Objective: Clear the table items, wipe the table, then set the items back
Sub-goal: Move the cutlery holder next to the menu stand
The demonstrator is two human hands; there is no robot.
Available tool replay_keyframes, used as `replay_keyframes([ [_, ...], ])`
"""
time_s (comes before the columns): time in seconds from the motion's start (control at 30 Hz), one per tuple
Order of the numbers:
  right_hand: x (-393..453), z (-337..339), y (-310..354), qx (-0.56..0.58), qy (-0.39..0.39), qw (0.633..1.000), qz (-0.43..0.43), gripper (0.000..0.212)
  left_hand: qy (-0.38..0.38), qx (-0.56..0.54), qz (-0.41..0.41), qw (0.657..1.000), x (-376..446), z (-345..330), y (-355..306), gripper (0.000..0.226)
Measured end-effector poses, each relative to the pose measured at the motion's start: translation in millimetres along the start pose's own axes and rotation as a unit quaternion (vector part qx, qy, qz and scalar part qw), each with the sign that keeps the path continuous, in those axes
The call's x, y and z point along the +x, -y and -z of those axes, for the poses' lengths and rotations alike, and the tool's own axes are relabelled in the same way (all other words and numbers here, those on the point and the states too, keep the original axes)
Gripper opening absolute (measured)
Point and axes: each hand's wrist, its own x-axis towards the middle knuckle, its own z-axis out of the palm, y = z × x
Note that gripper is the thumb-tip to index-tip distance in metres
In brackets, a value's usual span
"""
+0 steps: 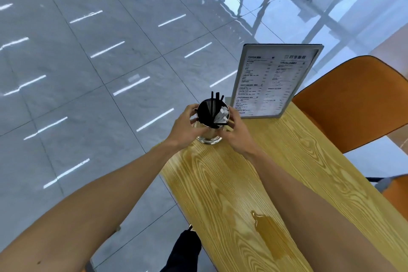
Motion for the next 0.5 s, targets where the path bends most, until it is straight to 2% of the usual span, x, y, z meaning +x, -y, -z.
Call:
replay_keyframes([
  [0.1, -11, 4, 1, -0.031, -0.005, 0.999, -0.01, 0.08, 0.001, 0.02, 0.058, 0.998, -5, -5, -5, 0.091],
  [0.13, -17, 7, 1, -0.048, -0.009, 0.999, -0.014, 0.078, 0.002, 0.046, 0.083, 0.996, -9, -8, -6, 0.087],
  [0.23, -35, 19, -10, -0.123, -0.011, 0.992, -0.025, 0.078, 0.048, 0.139, 0.12, 0.982, -21, -18, -3, 0.039],
  [0.27, -43, 24, -14, -0.149, -0.01, 0.988, -0.042, 0.078, 0.076, 0.16, 0.114, 0.977, -26, -23, -3, 0.031],
  [0.3, -50, 31, -20, -0.178, -0.01, 0.982, -0.065, 0.078, 0.102, 0.188, 0.101, 0.972, -32, -29, -3, 0.032],
  [0.4, -80, 52, -33, -0.27, -0.013, 0.956, -0.117, 0.079, 0.149, 0.292, 0.04, 0.944, -51, -56, -17, 0.06],
  [0.5, -119, 77, -43, -0.326, -0.026, 0.934, -0.145, 0.079, 0.186, 0.347, -0.01, 0.919, -69, -92, -39, 0.073],
])
